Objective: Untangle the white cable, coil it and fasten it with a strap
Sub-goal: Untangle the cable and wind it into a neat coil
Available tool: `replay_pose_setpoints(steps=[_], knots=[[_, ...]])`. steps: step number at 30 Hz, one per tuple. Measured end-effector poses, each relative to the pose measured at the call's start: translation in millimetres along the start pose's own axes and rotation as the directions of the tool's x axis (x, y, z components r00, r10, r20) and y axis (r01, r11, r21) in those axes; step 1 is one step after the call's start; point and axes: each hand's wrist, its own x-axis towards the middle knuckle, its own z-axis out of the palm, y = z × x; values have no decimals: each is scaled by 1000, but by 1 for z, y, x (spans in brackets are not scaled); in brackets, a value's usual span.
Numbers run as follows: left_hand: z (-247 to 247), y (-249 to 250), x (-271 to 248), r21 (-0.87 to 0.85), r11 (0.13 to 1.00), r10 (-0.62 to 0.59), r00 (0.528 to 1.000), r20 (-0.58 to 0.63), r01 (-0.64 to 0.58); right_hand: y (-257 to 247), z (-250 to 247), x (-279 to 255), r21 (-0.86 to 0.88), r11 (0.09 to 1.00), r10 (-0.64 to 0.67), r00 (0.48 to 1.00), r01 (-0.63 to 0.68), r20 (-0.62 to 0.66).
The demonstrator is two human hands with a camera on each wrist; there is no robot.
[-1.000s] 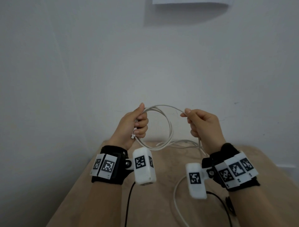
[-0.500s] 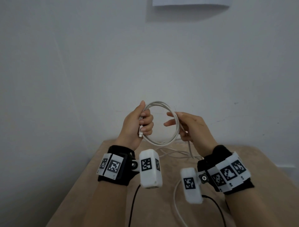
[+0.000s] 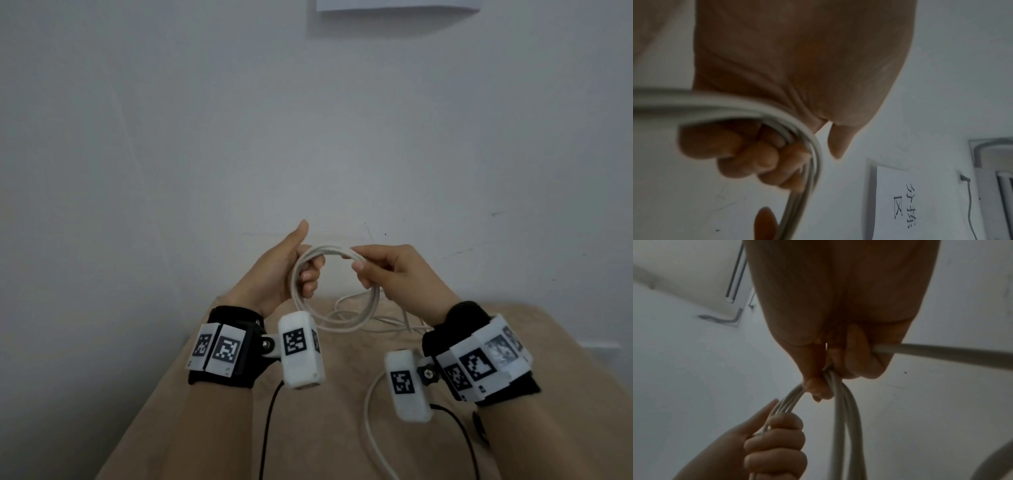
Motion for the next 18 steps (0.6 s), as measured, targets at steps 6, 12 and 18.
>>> replay_pose_setpoints(steps=[6, 12, 18], knots=[[11, -2, 2, 348, 936, -58, 998, 5, 52, 2, 6, -1, -178, 984, -2, 993, 24, 121], [15, -4, 5, 307, 951, 44, 998, -38, -31, 2, 7, 0, -99, 995, -18, 1000, 19, 16], [12, -3, 5, 122, 983, 153, 980, -129, -138, 4, 1, 1, 80, 997, 30, 989, -19, -143]])
